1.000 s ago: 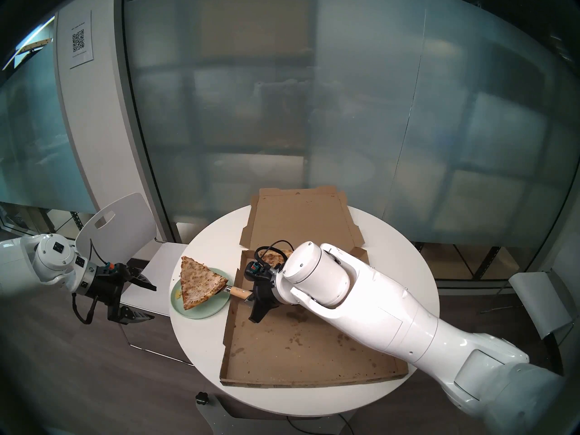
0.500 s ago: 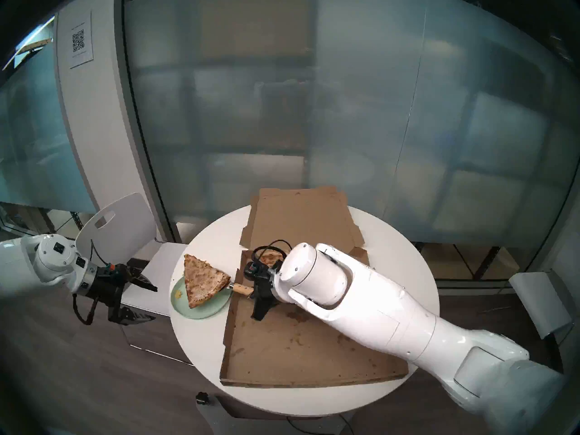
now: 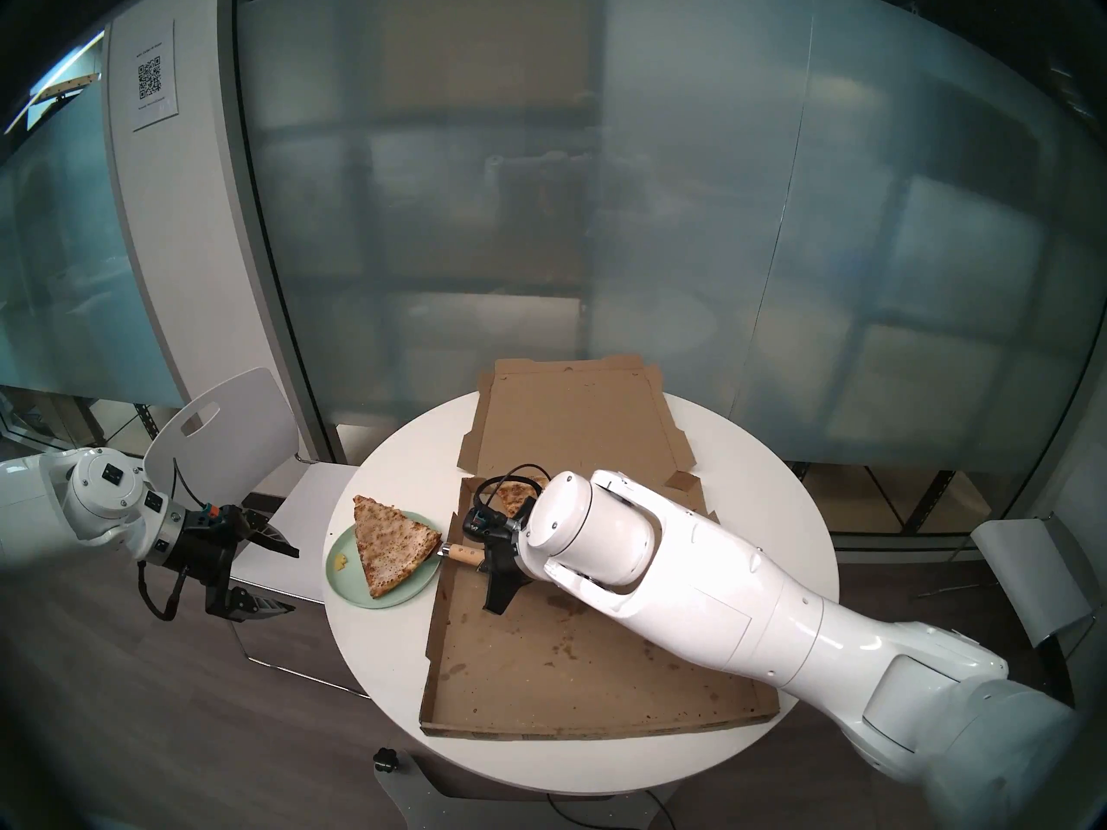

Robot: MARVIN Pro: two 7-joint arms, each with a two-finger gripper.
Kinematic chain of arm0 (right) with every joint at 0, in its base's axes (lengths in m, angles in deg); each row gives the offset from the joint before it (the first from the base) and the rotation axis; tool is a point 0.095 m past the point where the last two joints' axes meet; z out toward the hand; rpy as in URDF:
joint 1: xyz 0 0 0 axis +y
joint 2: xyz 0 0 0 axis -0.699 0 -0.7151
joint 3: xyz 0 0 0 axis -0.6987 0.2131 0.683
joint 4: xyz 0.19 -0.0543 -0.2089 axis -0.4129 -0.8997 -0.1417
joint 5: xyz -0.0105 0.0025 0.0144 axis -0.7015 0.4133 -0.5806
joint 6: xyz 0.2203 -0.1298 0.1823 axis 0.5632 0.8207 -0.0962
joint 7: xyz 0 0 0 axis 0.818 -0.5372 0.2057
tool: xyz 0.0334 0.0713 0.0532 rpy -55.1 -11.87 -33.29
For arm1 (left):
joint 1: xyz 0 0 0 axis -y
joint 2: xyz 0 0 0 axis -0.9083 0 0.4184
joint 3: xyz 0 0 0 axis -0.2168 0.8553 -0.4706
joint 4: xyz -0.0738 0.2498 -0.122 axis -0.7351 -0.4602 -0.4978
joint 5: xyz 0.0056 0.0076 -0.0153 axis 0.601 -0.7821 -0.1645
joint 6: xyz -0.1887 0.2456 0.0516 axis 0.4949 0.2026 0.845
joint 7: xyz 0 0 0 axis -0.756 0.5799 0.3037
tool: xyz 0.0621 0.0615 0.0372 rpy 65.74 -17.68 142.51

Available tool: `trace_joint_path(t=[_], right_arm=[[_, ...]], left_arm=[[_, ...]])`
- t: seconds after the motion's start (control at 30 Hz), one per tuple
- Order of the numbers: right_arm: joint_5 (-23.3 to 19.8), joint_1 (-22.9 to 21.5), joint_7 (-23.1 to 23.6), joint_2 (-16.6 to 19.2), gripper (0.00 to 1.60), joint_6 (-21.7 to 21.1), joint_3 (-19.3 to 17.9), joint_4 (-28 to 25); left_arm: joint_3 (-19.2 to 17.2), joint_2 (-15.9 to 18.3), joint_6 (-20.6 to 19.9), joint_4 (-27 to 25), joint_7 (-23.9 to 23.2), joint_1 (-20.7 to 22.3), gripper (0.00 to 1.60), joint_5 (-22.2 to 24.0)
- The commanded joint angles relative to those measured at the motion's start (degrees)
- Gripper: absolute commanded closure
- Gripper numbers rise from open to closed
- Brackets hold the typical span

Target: Put pizza slice onto the plate

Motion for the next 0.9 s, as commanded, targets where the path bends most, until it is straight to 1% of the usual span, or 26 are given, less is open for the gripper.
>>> trace_joint_path(t=[0.0, 0.37, 0.67, 0.8, 0.87], right_arm=[[1.4, -2.0, -0.1, -0.2, 1.6, 1.8, 0.0, -0.9], [4.9, -3.4, 0.5, 1.4, 1.6, 3.0, 2.5, -1.7], [6.5, -3.6, -0.1, 2.0, 1.6, 4.1, 2.8, -2.0], [7.9, -3.9, -0.7, 2.3, 1.6, 4.7, 3.2, -2.5], [8.0, -3.8, -0.7, 2.4, 1.6, 5.1, 2.9, -2.7]], left_arm=[[-0.3, 0.0, -0.1, 0.2, 0.4, 1.0, 0.0, 0.0], [-0.1, 0.0, -0.5, -0.4, 0.5, 1.7, 0.0, -0.2], [0.2, 0.1, -0.7, -0.7, 0.7, 1.9, 0.0, -0.6], [0.3, 0.1, -0.8, -0.9, 0.7, 2.1, 0.0, -0.9], [0.3, 0.1, -0.9, -1.0, 0.7, 2.2, 0.0, -1.0]])
